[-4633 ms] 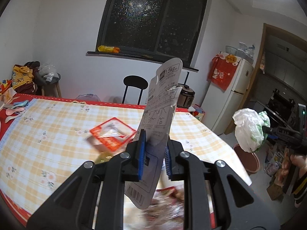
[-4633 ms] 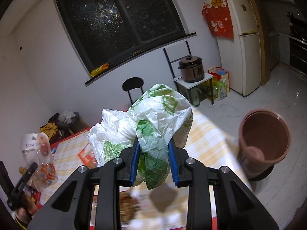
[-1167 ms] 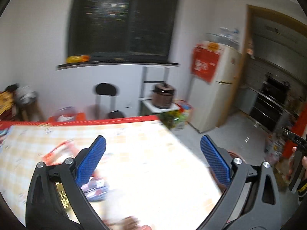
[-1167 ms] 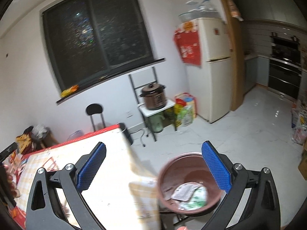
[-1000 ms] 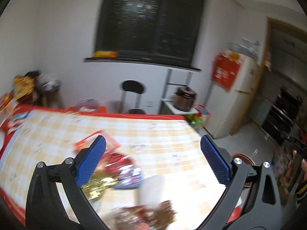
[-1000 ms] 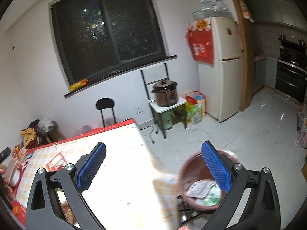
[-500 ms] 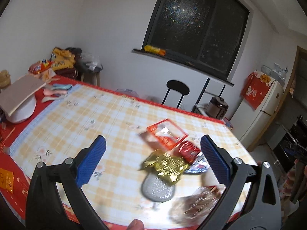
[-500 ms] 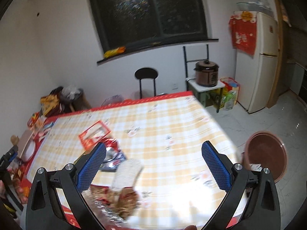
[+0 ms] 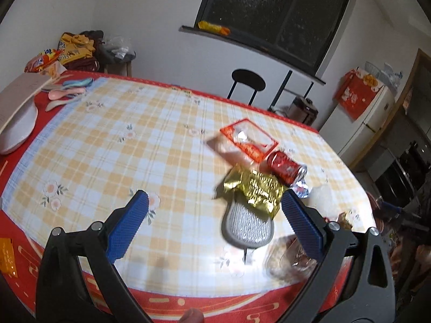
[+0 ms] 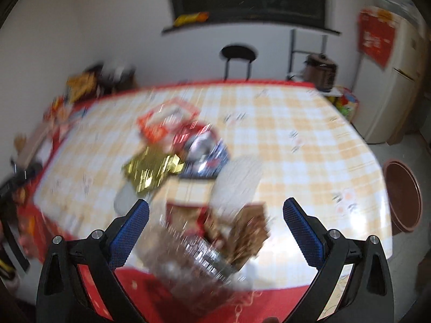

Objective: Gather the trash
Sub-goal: 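Bring both tools back over the trash on the table, then grasp the clear plastic bottle with the right tool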

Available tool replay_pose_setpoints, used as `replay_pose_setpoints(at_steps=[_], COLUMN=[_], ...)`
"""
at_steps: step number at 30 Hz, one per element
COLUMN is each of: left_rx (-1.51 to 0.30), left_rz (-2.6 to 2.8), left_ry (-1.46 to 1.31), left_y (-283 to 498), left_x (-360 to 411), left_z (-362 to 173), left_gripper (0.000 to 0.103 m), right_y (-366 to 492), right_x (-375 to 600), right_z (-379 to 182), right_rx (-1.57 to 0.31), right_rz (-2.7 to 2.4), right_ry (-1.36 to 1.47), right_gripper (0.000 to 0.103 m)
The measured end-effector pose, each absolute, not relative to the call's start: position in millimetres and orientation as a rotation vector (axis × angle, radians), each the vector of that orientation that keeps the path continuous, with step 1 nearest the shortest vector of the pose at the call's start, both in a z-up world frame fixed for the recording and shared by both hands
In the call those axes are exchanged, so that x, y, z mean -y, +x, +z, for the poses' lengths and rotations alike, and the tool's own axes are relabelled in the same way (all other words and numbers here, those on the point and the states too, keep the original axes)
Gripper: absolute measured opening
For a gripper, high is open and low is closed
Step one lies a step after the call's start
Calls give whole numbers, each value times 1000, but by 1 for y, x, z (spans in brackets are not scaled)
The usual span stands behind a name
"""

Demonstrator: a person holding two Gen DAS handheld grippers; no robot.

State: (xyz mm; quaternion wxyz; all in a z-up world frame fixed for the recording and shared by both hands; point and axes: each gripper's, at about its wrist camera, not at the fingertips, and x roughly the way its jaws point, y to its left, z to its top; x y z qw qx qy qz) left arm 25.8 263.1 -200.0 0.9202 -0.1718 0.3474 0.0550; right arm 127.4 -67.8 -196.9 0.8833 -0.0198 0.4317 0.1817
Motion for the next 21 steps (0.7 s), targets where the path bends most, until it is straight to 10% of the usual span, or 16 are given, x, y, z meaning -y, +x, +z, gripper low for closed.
replay_pose_setpoints(at_steps=[21], left_rx=[-758], left_rz=[110], left_ry=[-377], left_y=[7], left_x=[-260], left_z=[-225], left_gripper=[97], right_y=[130], right_x=[6], right_z=[-285], right_rx=[-1089], right_rz=[670], right_ry=[-391], right_gripper=[98])
